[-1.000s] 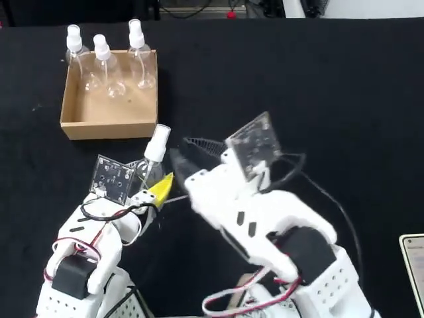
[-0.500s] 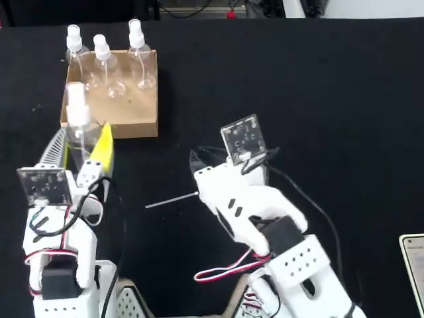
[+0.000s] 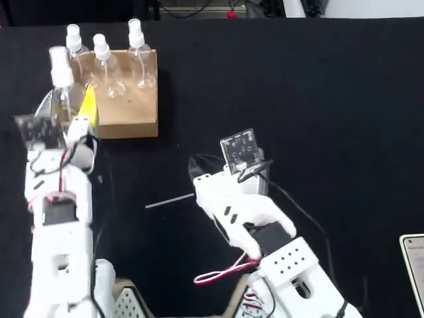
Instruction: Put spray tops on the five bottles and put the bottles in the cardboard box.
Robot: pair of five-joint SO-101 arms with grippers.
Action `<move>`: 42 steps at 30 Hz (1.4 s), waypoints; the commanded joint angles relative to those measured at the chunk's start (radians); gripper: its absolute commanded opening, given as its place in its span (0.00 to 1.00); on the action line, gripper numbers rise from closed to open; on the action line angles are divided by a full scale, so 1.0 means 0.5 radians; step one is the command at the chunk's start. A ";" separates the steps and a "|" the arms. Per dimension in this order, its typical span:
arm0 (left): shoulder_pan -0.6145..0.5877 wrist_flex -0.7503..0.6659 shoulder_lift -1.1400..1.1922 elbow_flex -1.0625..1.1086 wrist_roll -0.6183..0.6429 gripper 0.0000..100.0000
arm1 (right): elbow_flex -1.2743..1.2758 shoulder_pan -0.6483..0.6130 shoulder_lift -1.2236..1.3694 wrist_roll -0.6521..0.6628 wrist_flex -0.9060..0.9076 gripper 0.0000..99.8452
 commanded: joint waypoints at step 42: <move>-0.173 -1.218 1.593 -0.680 0.160 0.12 | 0.023 0.028 -0.023 -0.034 -0.086 0.04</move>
